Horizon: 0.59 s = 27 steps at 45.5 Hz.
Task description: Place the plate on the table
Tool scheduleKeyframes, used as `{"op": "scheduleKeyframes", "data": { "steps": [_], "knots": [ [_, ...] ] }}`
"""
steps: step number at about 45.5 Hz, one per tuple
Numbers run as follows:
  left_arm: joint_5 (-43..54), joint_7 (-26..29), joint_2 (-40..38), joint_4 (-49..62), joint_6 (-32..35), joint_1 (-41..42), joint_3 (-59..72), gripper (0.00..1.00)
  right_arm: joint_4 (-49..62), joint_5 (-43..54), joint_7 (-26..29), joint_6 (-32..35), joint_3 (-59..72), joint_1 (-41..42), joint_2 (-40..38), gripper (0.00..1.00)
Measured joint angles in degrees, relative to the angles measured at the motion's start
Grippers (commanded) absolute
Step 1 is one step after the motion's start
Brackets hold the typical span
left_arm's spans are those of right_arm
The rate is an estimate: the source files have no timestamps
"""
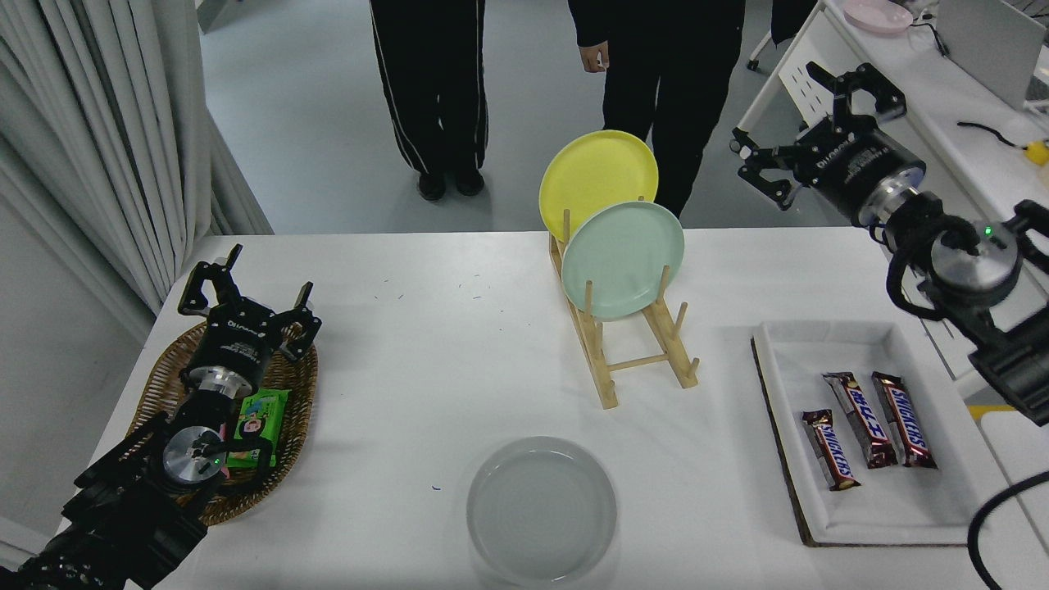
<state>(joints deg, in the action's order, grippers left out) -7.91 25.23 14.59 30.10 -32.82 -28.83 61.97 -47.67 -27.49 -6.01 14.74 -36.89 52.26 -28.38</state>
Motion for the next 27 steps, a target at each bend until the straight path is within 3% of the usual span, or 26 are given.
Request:
{"op": "scheduleKeyframes", "data": {
  "steps": [27],
  "knots": [
    [-0.01, 0.00, 0.00, -0.01, -0.04, 0.00, 0.01, 1.00, 14.93, 3.78, -2.84, 4.63, -3.99, -9.26, 8.70, 0.99]
  ]
}}
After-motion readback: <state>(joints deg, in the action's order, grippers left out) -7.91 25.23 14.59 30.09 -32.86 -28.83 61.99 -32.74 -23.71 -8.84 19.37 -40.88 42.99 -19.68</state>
